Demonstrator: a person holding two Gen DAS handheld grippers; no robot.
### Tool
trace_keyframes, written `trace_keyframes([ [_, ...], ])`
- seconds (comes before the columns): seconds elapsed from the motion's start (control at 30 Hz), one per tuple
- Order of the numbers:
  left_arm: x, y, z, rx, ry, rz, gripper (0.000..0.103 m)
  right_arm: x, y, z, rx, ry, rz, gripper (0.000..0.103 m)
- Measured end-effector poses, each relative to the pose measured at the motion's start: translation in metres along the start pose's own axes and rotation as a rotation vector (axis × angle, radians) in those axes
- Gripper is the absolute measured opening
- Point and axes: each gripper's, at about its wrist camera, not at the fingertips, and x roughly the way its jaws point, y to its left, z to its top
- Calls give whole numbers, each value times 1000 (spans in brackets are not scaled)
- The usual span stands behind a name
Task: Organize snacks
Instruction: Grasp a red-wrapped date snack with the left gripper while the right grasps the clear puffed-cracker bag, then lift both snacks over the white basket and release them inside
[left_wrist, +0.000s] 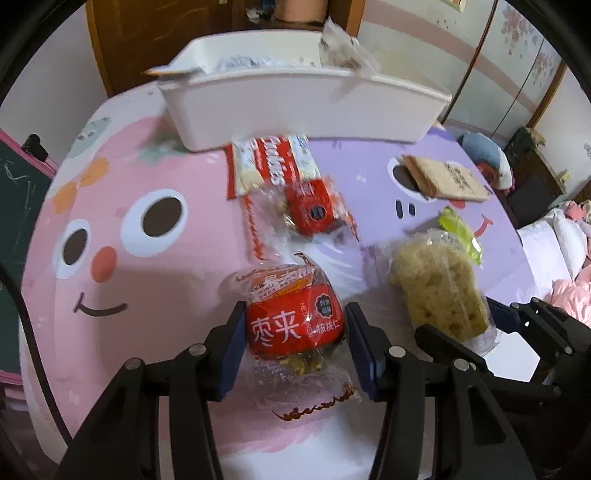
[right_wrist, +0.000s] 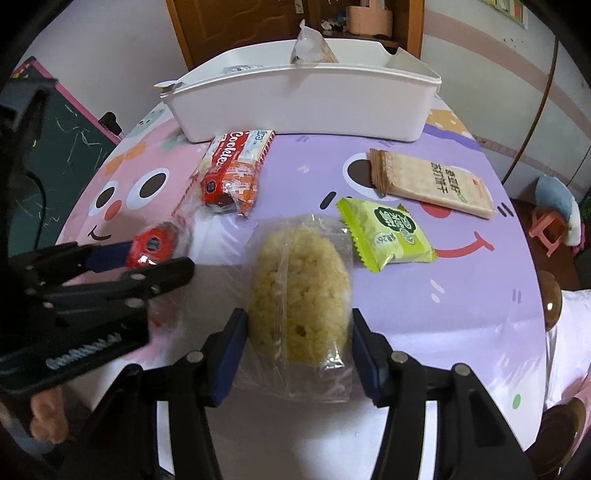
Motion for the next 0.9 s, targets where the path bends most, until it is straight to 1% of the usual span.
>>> trace_keyframes([
  [0.03,-4,1,0,-1,-10,2,50,-2,0,0,-2,-5,3,50],
  [0.1,-14,3,2,-1,-39,3,50,-10,2,3,-5,-30,26,40],
  [0.23,-29,5,5,2,-83,11,50,-12,3,4,-19,-32,10,36],
  [0.37,-37,9,4,7,-100,15,50,-15,1,4,-3,-38,30,34],
  [0.63,-38,11,5,-9,-102,10,50,-47,-4,17,23,-145,89,33],
  [0.73,-45,11,8,-8,-114,9,50,-57,-8,24,33,-174,98,33],
  [0.9,-62,14,21,-4,-153,16,50,-73,-14,45,34,-225,107,33],
])
